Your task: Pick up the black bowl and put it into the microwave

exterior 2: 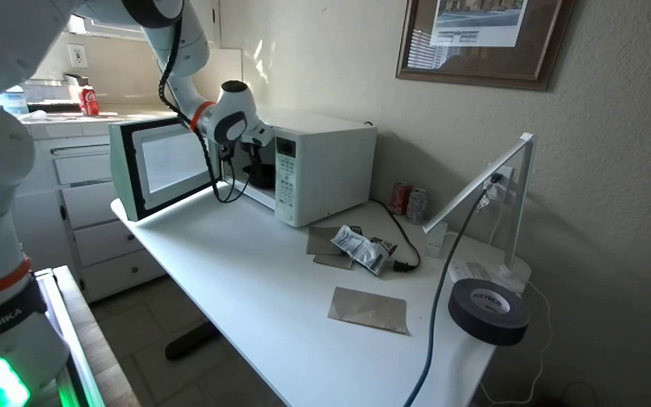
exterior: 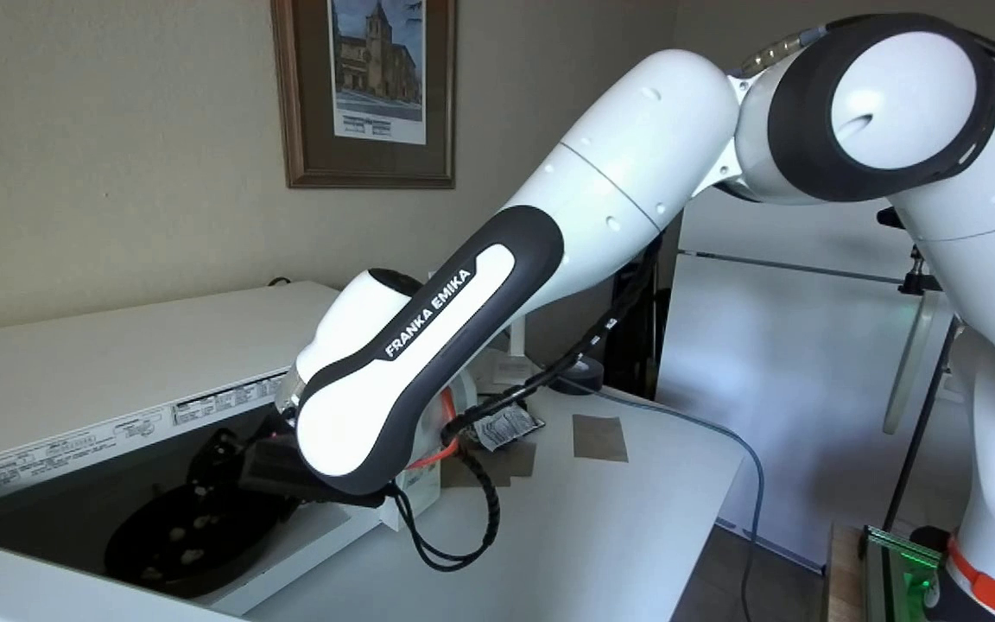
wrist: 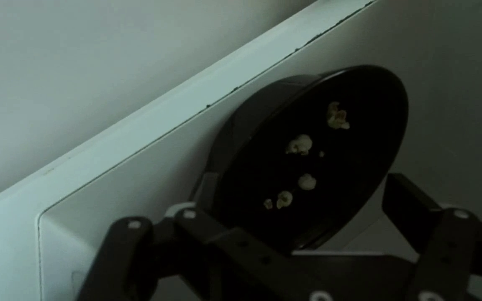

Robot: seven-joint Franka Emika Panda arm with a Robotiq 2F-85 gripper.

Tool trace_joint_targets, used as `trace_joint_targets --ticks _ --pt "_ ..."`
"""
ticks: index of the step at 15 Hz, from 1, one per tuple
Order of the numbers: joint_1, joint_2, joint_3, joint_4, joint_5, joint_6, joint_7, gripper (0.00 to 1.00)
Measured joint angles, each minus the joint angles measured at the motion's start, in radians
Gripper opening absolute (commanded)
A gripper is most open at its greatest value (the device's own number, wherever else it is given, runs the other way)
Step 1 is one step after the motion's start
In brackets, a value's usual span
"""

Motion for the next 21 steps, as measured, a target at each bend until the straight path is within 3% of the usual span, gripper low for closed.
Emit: trace_joint_targets --ticks 7,14,21 --pt "-0.042 -0.085 0.027 -0.113 -0.040 0.000 -0.278 1.00" --pt "-0.091 -0.165 0.046 -0.205 -0.112 0.001 -0.454 1.00" --pt "-0.262 -0.275 0.226 -0.333 -0.111 0.001 -0.622 1.00"
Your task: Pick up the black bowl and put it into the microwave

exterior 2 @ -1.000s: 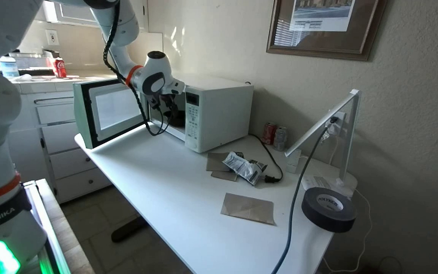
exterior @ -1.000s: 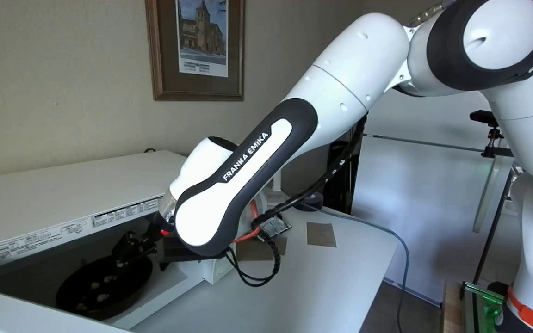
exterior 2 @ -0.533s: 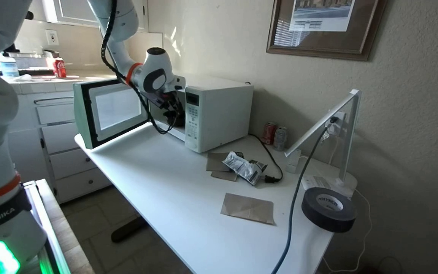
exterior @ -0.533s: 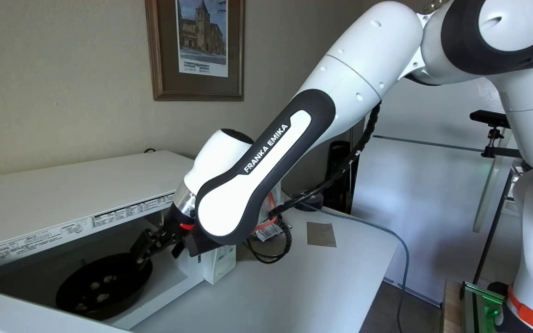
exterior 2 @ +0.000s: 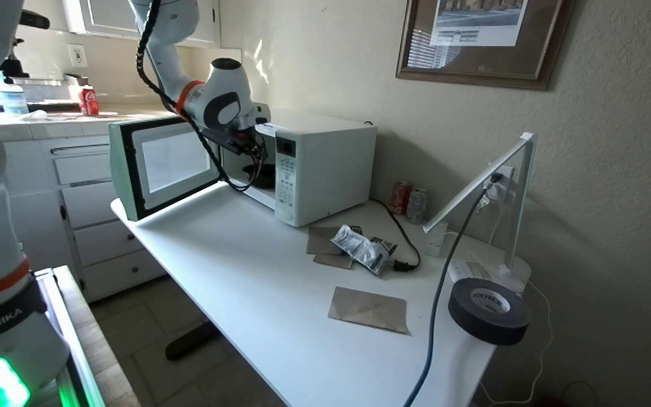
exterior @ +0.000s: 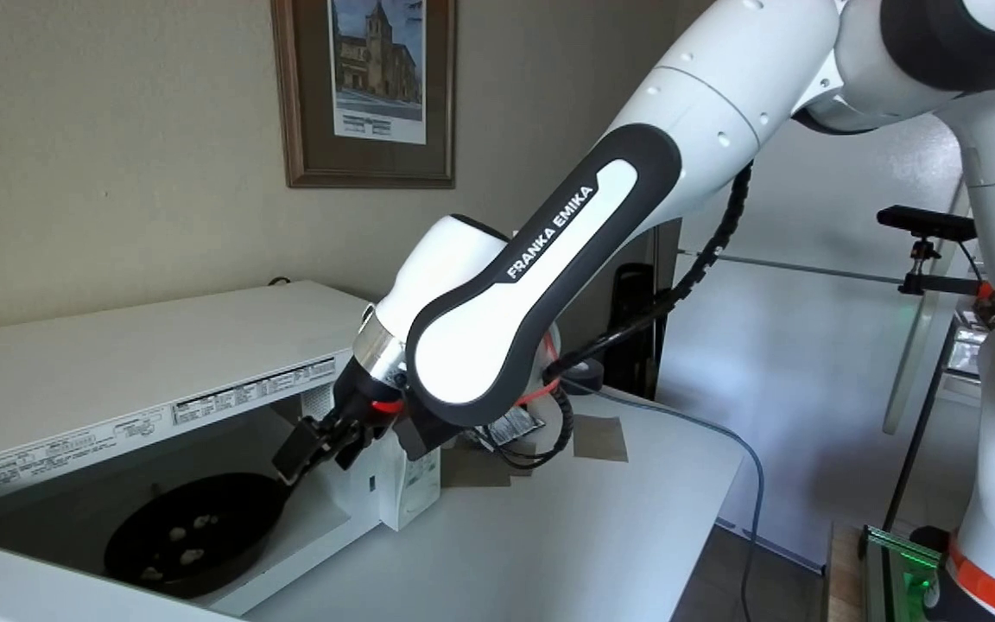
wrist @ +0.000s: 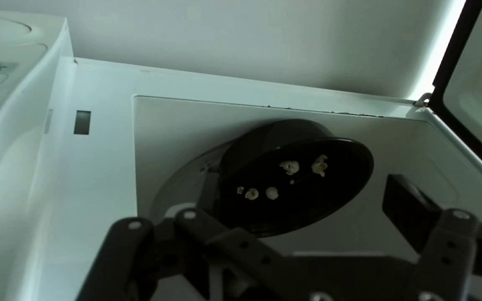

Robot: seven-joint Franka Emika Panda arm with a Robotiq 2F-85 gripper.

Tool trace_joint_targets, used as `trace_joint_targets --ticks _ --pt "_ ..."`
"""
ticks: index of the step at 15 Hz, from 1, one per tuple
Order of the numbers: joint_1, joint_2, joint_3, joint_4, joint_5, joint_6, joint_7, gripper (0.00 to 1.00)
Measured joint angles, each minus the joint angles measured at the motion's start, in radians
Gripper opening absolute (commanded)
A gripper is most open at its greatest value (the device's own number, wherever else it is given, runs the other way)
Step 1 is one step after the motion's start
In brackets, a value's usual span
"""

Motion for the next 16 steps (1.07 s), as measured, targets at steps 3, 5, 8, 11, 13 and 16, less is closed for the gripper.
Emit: trace_joint_targets --ticks 3,5,8,11,13,16 --pt "-0.087 -0.061 0.076 -0.065 0.007 -0.001 -0.053 1.00" --pt "-0.155 -0.104 0.139 -0.107 0.032 -0.013 -0.091 1.00" --pt "-0.265 -0.166 0.258 -0.153 0.120 -0.055 -0.173 1.00" --pt "-0.360 -0.226 0.360 -0.176 0.248 -0.146 -0.283 1.00" --pt "-0.398 -0.270 0.389 -0.188 0.326 -0.209 -0.346 1.00" --pt "-0.432 -0.340 0.393 -0.210 0.407 -0.299 -0.419 1.00"
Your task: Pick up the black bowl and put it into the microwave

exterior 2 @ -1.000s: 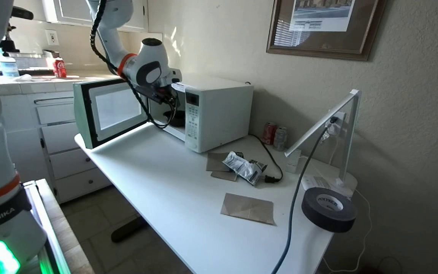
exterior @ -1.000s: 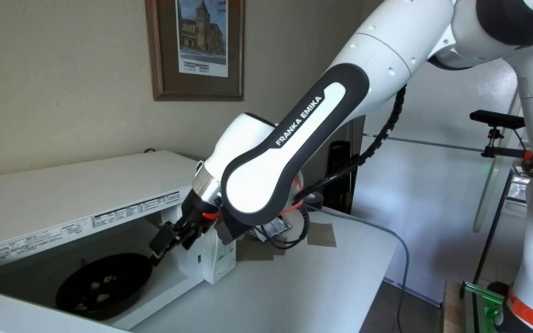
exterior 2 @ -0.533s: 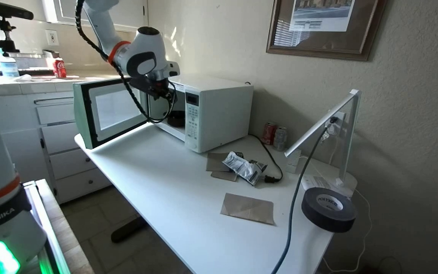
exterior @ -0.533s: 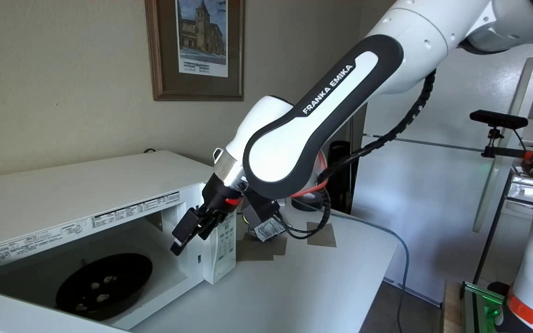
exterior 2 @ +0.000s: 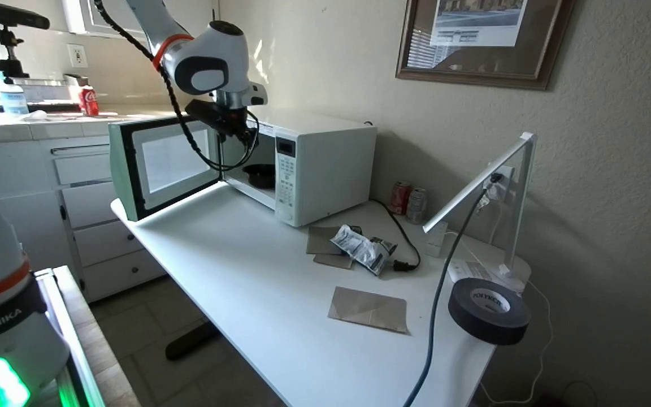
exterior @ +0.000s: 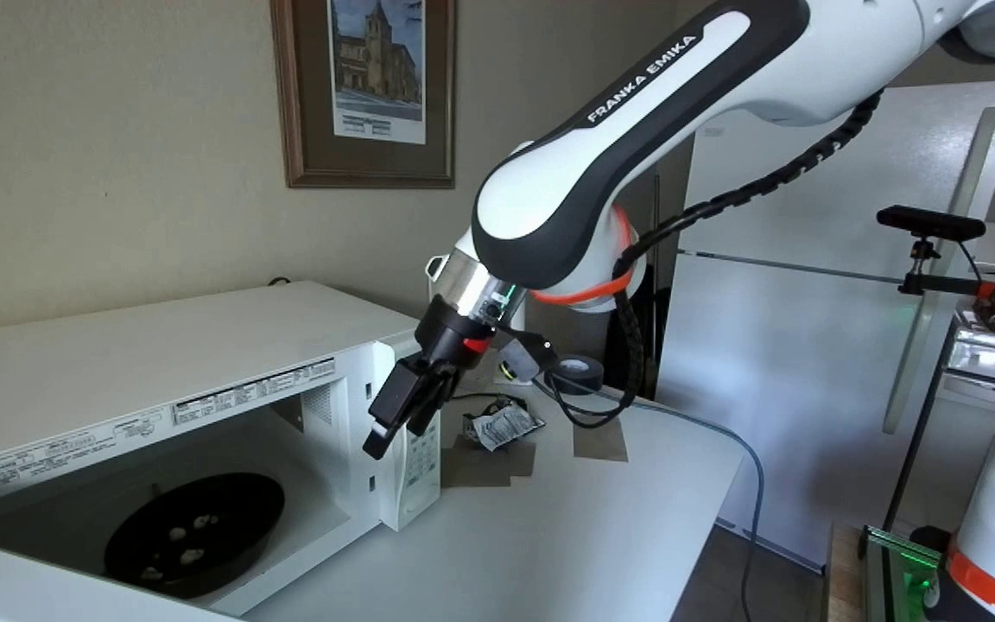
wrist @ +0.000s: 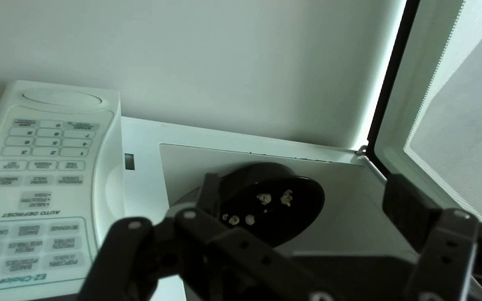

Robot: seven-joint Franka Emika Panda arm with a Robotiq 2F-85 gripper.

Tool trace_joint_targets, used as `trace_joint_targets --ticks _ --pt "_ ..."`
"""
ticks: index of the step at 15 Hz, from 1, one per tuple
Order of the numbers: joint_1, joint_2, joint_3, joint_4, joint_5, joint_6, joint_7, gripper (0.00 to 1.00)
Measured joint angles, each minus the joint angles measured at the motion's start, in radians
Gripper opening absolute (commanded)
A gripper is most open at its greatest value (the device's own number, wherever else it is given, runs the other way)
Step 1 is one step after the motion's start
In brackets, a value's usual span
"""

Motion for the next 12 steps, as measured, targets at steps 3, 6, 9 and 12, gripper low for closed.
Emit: trace_joint_targets --ticks 3,6,9,12 --pt "0.052 -0.070 -0.090 -0.026 0.040 -0.069 -0.043 1.00" --pt "0.180 -0.134 -0.252 -0.058 0.041 -0.101 -0.054 1.00" --pt "0.236 -0.171 -0.313 -0.083 0.041 -0.105 -0.056 1.00" --pt "0.245 -0.177 -0.318 -0.090 0.041 -0.105 -0.056 1.00"
